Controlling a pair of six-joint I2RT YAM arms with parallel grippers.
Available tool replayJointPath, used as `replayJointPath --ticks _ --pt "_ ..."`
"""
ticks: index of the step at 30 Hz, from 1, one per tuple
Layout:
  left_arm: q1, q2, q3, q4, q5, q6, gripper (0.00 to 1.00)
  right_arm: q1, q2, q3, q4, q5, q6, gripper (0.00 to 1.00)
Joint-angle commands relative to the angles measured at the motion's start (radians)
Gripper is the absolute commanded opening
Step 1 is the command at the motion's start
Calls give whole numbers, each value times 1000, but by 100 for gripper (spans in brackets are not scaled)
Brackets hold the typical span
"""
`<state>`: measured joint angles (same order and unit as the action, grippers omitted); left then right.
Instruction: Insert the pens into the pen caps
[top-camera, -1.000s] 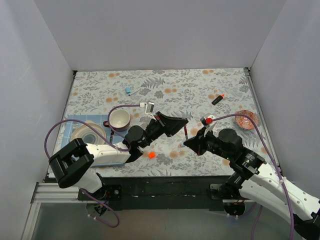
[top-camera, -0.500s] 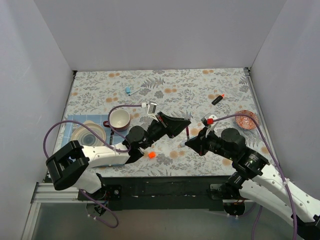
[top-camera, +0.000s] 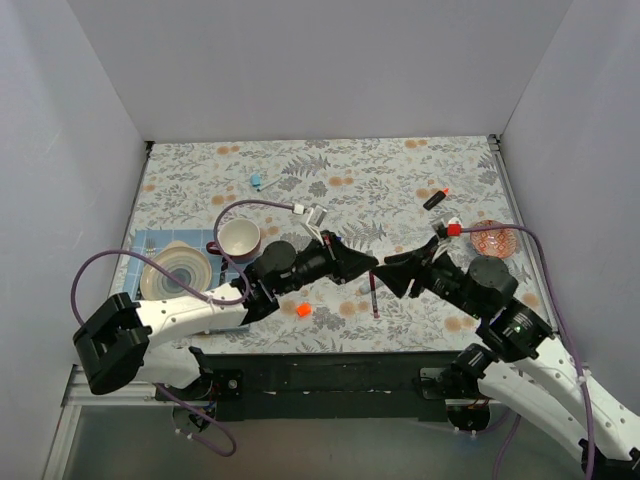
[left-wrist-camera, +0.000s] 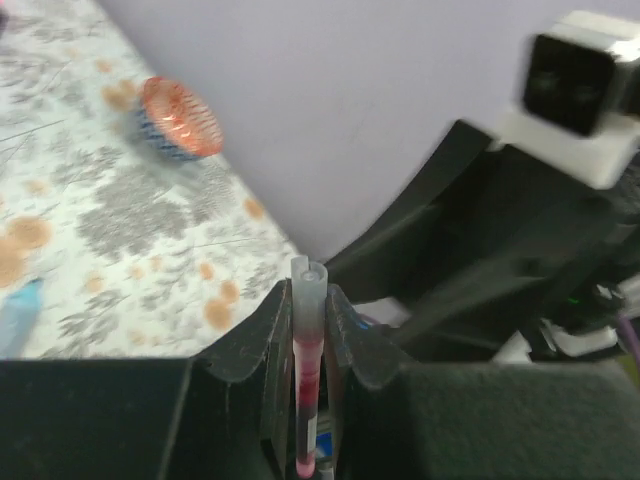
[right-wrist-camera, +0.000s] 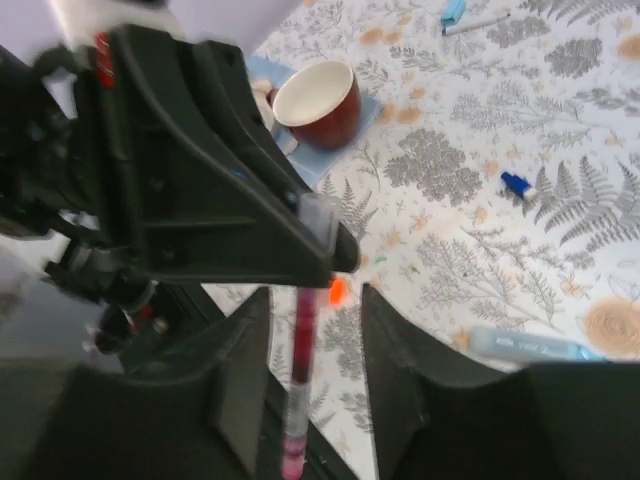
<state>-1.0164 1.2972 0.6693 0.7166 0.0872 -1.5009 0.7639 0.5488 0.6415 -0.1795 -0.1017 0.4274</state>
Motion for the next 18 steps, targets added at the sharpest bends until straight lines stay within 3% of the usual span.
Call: replayJointPath --ticks 1,2,3,5,7,11,18 --pt "102 -53 113 -458 142 16 0 -26 -123 -26 140 -10 76 64" --pt "149 -56 133 -498 125 28 0 -26 -145 -45 105 -21 89 69" --pt "174 -52 159 -544 58 63 0 -26 -165 -55 62 -38 94 82" --pt "263 0 242 -710 -6 90 0 -26 -211 -66 19 -55 119 88" --pt "337 59 306 -842 -7 100 0 -26 -245 -72 -20 -41 122 90" --pt "455 214 348 -876 3 106 0 -25 -262 -56 -70 -3 116 90" --pt "487 496 507 -983 -118 145 0 -26 -219 -46 -84 -29 102 90"
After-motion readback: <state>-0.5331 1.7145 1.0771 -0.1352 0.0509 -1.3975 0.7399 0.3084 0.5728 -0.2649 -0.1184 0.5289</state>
